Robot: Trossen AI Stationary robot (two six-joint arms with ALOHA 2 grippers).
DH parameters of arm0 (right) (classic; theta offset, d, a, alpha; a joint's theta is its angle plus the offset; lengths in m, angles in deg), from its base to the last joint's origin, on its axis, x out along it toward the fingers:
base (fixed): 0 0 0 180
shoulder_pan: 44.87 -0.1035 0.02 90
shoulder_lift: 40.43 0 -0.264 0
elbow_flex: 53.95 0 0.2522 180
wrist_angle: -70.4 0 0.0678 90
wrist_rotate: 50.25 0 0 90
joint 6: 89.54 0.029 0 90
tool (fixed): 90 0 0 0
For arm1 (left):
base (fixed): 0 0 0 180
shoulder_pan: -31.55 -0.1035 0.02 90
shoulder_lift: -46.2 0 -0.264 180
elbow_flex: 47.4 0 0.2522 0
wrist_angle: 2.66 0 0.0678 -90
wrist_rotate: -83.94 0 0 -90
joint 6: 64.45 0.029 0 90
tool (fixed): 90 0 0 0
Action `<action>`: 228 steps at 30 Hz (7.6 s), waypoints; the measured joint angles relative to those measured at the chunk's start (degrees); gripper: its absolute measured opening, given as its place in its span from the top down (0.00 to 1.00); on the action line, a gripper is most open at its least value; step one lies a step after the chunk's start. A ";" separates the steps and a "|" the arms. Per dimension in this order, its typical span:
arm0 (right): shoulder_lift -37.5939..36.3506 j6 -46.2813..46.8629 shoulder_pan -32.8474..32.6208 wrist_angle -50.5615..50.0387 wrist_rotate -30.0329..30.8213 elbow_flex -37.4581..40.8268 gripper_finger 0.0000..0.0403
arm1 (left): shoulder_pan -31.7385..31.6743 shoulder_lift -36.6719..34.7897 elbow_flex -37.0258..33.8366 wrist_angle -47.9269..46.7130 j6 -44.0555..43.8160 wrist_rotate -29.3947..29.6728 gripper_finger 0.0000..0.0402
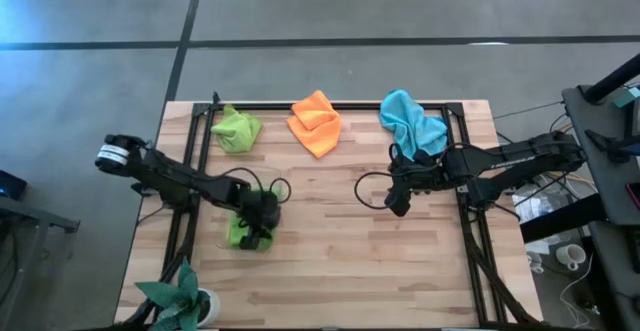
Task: Fold microfiber towels
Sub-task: Put the folded green microfiber towel into the transparent bin, then fold the orange microfiber towel on the table
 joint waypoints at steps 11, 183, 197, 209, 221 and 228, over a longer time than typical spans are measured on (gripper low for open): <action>0.00 -0.86 0.15 1.95 0.62 0.00 0.46 | -0.51 -6.88 8.15 -16.56 1.60 1.74 0.55; 11.03 -32.58 -17.03 2.88 13.78 -25.44 0.98 | -5.60 21.16 18.69 23.83 10.42 11.46 0.87; 10.42 -31.08 -17.03 -1.01 18.07 -25.49 0.98 | -5.57 8.11 20.12 8.83 12.28 14.03 1.00; 10.15 -32.78 -19.10 -8.90 27.89 -34.54 0.98 | -4.32 -8.95 34.60 -22.08 15.04 26.22 1.00; 10.38 -29.35 -31.47 -20.03 23.73 -51.40 0.98 | 6.66 -6.48 49.10 -24.76 16.80 17.89 1.00; 10.34 -30.73 -35.26 -20.32 23.71 -60.13 0.98 | 7.39 -3.08 60.15 -23.99 19.95 15.35 1.00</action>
